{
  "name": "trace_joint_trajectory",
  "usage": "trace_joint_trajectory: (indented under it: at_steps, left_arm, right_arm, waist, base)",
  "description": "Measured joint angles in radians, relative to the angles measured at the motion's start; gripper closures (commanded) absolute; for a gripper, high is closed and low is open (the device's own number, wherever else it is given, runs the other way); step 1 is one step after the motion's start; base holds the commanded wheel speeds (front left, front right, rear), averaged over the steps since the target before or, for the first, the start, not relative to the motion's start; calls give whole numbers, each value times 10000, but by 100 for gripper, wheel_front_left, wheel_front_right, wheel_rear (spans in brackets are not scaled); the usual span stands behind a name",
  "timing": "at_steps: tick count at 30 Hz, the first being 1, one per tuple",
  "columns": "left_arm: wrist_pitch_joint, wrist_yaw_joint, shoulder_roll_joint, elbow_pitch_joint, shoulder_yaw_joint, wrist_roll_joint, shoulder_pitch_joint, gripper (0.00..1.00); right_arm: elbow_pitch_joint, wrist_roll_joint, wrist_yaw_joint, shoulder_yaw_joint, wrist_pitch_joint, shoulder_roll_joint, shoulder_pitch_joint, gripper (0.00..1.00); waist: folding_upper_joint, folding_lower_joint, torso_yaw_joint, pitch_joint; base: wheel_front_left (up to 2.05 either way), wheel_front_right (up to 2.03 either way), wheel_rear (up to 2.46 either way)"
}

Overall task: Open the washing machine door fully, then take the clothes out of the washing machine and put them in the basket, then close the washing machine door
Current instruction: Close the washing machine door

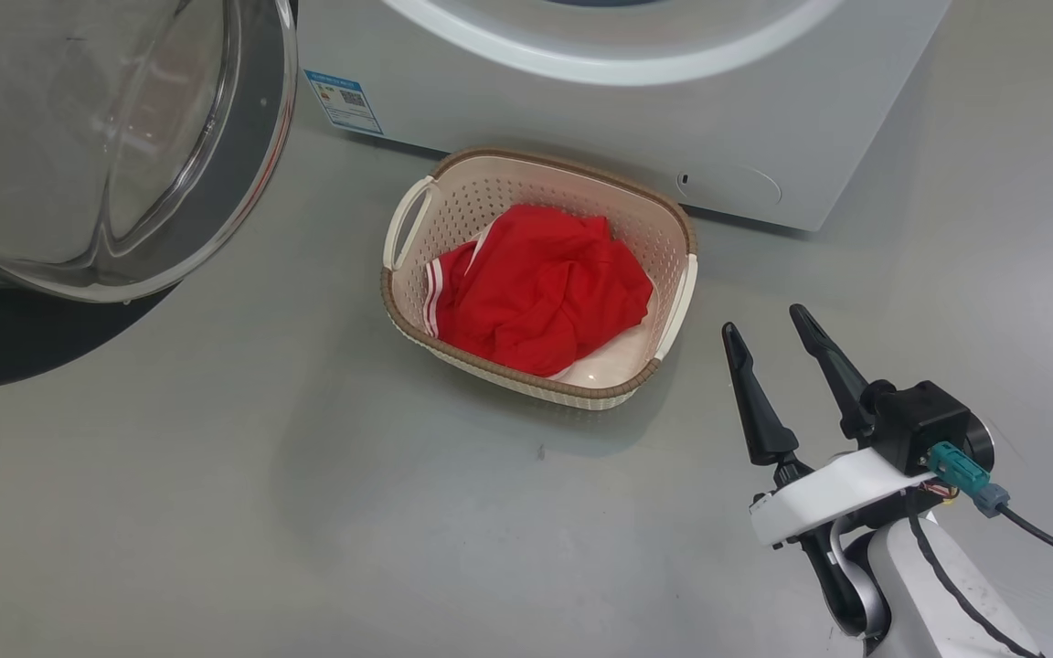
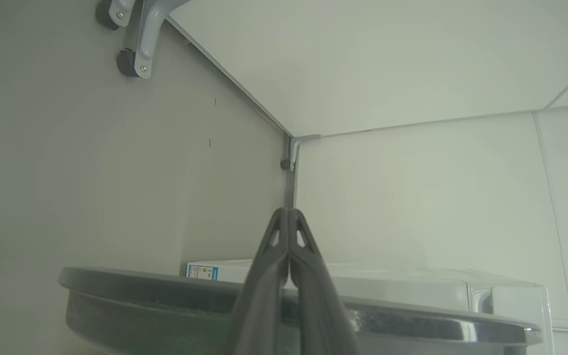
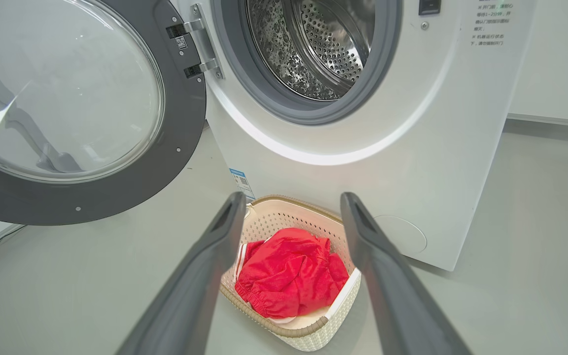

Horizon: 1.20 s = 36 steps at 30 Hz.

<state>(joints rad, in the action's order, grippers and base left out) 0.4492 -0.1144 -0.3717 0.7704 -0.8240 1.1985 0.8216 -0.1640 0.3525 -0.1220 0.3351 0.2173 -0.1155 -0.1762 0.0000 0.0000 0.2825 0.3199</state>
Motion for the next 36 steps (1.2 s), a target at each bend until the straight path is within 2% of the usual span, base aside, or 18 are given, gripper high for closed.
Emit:
trace_joint_trajectory:
  at_steps: [24, 36]
  left_arm:
    - [1743, -48, -374, 884, 500, 113, 354, 100]
    - [2761, 82, -276, 965, 1070, 65, 324, 100]
  right_arm:
    - [-107, 2, 0, 12, 94, 2, -8, 0]
    - [-320, 125, 0, 12, 169, 48, -35, 0]
  waist:
    - [0, 0, -61, -101]
    - [0, 0, -28, -344]
  base:
    - [0, 0, 0]
    - [0, 0, 0]
